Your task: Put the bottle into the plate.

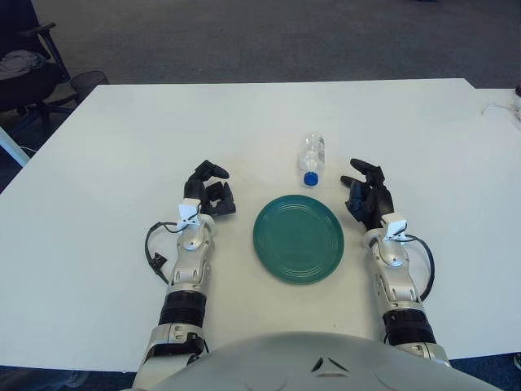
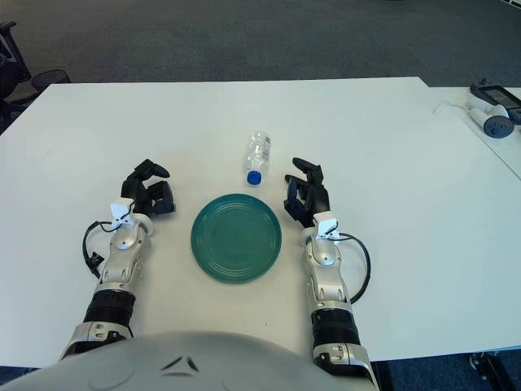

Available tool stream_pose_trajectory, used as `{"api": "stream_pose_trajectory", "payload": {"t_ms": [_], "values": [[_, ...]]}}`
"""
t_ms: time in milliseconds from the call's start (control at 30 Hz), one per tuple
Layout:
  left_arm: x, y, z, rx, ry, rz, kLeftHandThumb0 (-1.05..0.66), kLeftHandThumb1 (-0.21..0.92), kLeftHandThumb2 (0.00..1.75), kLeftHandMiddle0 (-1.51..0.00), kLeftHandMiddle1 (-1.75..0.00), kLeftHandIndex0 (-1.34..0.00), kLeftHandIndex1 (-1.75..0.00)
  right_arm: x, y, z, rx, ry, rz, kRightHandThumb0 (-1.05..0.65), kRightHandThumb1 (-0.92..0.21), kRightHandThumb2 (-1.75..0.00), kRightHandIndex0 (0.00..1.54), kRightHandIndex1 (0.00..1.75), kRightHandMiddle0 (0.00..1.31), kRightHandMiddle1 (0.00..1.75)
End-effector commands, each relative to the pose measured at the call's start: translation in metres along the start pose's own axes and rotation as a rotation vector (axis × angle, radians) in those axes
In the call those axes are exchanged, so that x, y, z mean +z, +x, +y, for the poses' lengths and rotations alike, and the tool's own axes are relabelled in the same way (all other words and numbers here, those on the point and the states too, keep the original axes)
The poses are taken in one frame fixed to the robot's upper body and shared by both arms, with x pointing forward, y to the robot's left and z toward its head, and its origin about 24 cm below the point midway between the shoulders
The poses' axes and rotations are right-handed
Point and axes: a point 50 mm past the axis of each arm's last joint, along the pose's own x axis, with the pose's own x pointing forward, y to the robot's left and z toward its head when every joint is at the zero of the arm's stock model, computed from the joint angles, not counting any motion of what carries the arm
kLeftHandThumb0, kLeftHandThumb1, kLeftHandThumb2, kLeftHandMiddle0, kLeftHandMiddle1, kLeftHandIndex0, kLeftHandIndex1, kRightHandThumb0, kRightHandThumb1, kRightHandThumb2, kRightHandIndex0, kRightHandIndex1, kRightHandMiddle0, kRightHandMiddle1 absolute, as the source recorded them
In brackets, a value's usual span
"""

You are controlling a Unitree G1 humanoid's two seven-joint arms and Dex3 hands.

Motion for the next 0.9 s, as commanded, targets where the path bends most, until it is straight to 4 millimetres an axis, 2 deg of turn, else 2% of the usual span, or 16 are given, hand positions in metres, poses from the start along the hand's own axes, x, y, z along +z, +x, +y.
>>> {"api": "stream_pose_trajectory", "payload": {"t_ms": [0, 67, 267, 467, 600, 700, 867], "values": [[0.000, 0.002, -0.002, 0.004, 0.005, -0.007, -0.59, 0.05, 1.64, -1.33, -1.75, -0.84, -1.75, -0.004, 0.004, -0.013, -0.025, -0.019, 0.034, -0.65, -0.92, -0.79, 0.21, 0.73, 0.00, 0.86], [0.000, 0.002, -0.002, 0.003, 0.002, -0.008, -0.59, 0.05, 1.64, -1.33, -1.75, -0.84, -1.75, -0.001, 0.007, -0.016, -0.028, -0.022, 0.028, -0.65, -0.92, -0.79, 0.22, 0.72, 0.00, 0.84], [-0.001, 0.002, -0.004, 0.011, 0.012, -0.020, -0.60, 0.05, 1.65, -1.32, -1.75, -0.84, -1.75, 0.033, 0.032, -0.036, -0.073, -0.087, -0.074, -0.62, -0.92, -0.73, 0.24, 0.71, 0.00, 0.86], [-0.001, 0.002, -0.006, 0.007, 0.012, -0.018, -0.60, 0.05, 1.65, -1.32, -1.75, -0.84, -1.75, 0.069, 0.049, -0.046, -0.111, -0.159, -0.171, -0.57, -0.90, -0.65, 0.24, 0.75, 0.00, 0.97], [-0.002, 0.003, -0.007, 0.009, 0.011, -0.012, -0.60, 0.05, 1.65, -1.32, -1.75, -0.84, -1.75, 0.093, 0.064, -0.055, -0.132, -0.223, -0.244, -0.54, -0.86, -0.66, 0.24, 0.81, 0.00, 1.04], [-0.002, 0.003, -0.008, 0.010, 0.010, -0.012, -0.60, 0.05, 1.65, -1.32, -1.75, -0.84, -1.75, 0.107, 0.068, -0.054, -0.132, -0.253, -0.295, -0.53, -0.84, -0.69, 0.25, 0.84, 0.00, 1.08], [-0.002, 0.003, -0.008, -0.001, -0.007, -0.009, -0.60, 0.05, 1.65, -1.32, -1.75, -0.84, -1.75, 0.151, 0.071, -0.038, -0.060, -0.362, -0.412, -0.49, -0.75, -0.79, 0.27, 0.89, 0.00, 1.12]]}}
